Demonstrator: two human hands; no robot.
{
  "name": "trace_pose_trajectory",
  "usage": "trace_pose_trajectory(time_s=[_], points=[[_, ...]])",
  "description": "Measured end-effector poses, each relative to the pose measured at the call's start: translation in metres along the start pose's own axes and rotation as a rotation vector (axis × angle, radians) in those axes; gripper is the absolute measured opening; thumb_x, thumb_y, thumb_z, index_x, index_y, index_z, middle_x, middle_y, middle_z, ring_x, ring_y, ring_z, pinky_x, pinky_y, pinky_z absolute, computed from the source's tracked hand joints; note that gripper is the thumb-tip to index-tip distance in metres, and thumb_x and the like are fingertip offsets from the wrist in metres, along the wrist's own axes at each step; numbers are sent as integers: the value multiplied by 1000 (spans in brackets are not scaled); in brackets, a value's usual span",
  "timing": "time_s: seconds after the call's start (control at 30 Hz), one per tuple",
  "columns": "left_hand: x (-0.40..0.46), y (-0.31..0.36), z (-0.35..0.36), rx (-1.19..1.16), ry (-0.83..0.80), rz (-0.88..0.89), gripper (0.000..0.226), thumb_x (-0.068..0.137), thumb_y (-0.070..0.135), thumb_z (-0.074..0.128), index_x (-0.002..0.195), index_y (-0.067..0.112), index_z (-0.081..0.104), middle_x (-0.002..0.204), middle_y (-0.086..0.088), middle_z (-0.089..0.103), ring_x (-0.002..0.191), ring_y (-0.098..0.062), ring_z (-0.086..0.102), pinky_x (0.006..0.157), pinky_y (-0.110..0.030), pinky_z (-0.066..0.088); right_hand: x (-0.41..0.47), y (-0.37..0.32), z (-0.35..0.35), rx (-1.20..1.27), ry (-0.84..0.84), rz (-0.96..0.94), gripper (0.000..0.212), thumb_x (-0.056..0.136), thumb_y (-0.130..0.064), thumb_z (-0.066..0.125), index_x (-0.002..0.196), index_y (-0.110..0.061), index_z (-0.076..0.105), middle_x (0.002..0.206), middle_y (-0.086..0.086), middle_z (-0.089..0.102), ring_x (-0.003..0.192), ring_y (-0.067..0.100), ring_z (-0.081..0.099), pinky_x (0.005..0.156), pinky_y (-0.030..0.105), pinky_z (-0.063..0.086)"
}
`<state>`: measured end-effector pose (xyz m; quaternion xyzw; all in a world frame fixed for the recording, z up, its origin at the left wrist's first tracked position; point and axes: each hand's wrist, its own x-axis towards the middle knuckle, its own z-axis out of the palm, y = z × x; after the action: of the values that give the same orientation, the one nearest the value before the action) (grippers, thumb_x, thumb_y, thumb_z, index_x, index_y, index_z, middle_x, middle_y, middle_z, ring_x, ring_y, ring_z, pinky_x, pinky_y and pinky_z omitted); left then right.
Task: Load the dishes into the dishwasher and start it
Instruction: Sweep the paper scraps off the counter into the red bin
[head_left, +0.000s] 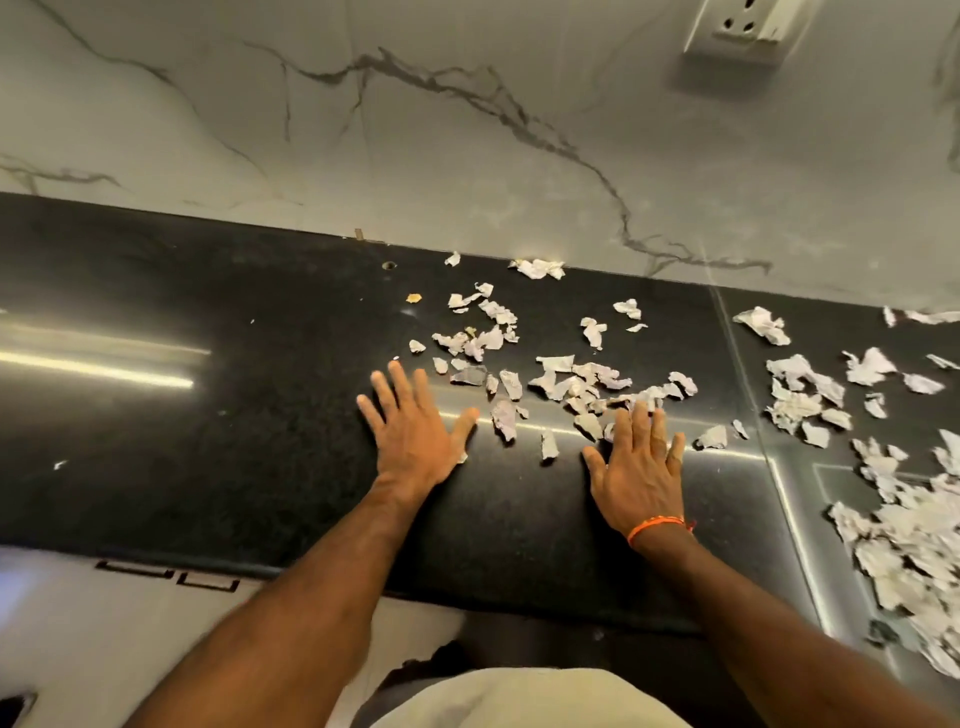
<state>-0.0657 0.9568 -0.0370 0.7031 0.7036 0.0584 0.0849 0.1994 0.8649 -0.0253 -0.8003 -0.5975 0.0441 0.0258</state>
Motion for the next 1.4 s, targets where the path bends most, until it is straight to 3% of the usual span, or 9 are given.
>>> trace_pose_trajectory(time_s=[0.13, 0.27, 0.43, 0.53, 0.67, 0.77, 0.9, 1.2, 1.4], points=[[20, 17, 3, -27, -91, 221, 99, 92, 80, 11, 161, 9, 7, 168, -18, 2, 156, -34, -3, 123, -61, -4, -2, 4, 1, 53, 7, 69, 76, 101, -60, 21, 160, -13, 9, 167, 9, -8, 153, 29, -13, 123, 55, -4], [20, 51, 6, -250, -123, 576, 71, 104, 55, 31, 161, 15, 16, 170, -10, 7, 157, -21, 0, 127, -48, 0, -8, -21, 1, 42, 46, -87, 81, 98, -66, 19, 160, -16, 6, 168, 7, -5, 153, 25, -15, 124, 53, -3], [54, 22, -3, -156, 147, 283, 71, 99, 57, 38, 156, 16, 28, 168, -16, 9, 156, -32, 2, 124, -53, -1, 3, -58, 7, 42, 22, -176, 89, 96, -72, 26, 160, -15, 4, 167, 6, -11, 153, 25, -18, 123, 50, -9], [73, -3, -6, -102, 42, 76, 83, 97, 64, 36, 159, 11, 22, 167, -23, 6, 155, -40, 2, 124, -60, 6, 23, -60, 12, -31, -23, -156, 82, 99, -65, 20, 160, -13, 5, 167, 8, -10, 153, 28, -17, 124, 53, -6], [78, 3, 2, 14, -40, 314, 79, 100, 64, 25, 160, 13, 18, 167, -19, 10, 156, -35, 4, 126, -53, 3, 53, -54, 2, 54, 3, -16, 77, 101, -59, 23, 159, -11, 9, 168, 11, -4, 154, 30, -11, 124, 55, -1], [78, 13, 2, -180, -44, 462, 69, 101, 55, 30, 159, 16, 27, 168, -9, 19, 156, -23, 10, 127, -44, 7, 55, -67, -9, 94, 33, -185, 89, 96, -71, 24, 160, -13, 9, 168, 10, -2, 154, 27, -11, 124, 52, -3], [90, 2, -2, -278, 48, 281, 65, 100, 51, 38, 153, 13, 41, 164, -12, 29, 154, -26, 20, 125, -45, 21, 44, -100, -5, 25, -74, -451, 111, 82, -91, 23, 161, -15, 4, 167, 7, -9, 153, 24, -19, 124, 53, -3], [134, -55, -10, -52, 20, 229, 74, 100, 57, 41, 157, 10, 31, 167, -15, 20, 156, -28, 12, 127, -43, 12, 119, -132, 15, 57, 58, -188, 79, 100, -61, 30, 158, -9, 19, 168, 12, 7, 155, 31, -2, 124, 55, 2], [200, -69, -19, -25, -29, 129, 118, 79, 93, 28, 161, 8, 14, 169, -16, 5, 157, -29, 0, 127, -46, 7, 145, -180, 30, 32, 105, -215, 74, 99, -55, 36, 155, -8, 31, 165, 14, 19, 154, 33, 5, 122, 59, 8]])
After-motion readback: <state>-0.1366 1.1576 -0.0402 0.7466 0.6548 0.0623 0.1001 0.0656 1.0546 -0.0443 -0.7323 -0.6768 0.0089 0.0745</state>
